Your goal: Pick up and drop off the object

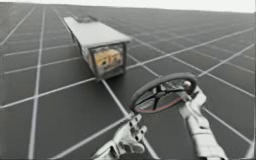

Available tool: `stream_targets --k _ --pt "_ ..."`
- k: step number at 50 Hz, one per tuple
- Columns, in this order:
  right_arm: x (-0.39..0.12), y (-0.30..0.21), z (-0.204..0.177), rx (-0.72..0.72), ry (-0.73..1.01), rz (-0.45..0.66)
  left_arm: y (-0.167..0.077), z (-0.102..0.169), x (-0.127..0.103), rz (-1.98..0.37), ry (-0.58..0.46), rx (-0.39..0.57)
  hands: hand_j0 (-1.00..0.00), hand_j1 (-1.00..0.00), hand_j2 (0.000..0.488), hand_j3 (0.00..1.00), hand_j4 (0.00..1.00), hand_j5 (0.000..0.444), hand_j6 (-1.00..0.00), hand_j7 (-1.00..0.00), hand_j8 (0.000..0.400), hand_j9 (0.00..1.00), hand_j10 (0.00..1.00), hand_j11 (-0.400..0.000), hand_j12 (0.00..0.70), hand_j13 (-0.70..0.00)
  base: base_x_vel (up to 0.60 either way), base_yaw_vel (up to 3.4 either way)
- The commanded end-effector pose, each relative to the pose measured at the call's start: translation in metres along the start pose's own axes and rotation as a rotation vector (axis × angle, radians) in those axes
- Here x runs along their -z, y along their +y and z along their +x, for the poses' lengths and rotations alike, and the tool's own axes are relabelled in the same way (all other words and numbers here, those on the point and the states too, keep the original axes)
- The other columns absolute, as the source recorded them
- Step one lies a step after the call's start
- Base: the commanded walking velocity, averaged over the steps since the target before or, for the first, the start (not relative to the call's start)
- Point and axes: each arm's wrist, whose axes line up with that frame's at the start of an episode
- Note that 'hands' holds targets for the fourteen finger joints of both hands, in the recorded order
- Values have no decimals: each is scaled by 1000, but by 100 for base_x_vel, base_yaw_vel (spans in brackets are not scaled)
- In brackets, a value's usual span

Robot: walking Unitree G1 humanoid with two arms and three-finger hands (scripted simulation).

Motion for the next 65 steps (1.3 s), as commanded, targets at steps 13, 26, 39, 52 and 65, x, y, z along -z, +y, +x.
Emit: stream_targets --k 13,26,39,52,65 --pt "-8 -4 1 1 -16 34 -6 1 -2 22 0 9 0 0 0 1000 1000 0 0 0 0 1000 1000 -400 0 -700 53 14" --pt "-8 -4 1 1 -16 34 -6 1 -2 22 0 9 0 0 0 1000 1000 0 0 0 0 1000 1000 -400 0 -700 55 9" --pt "-8 -4 1 1 -16 34 -6 1 -2 22 0 9 0 0 0 1000 1000 0 0 0 0 1000 1000 -400 0 -700 55 10" --pt "-8 -4 1 1 -16 34 -6 1 -2 22 0 9 0 0 0 1000 1000 0 0 0 0 1000 1000 -400 0 -700 57 5" --pt "-8 -4 1 1 -16 34 -6 1 -2 22 0 9 0 0 0 1000 1000 0 0 0 0 1000 1000 -400 0 -700 56 7"
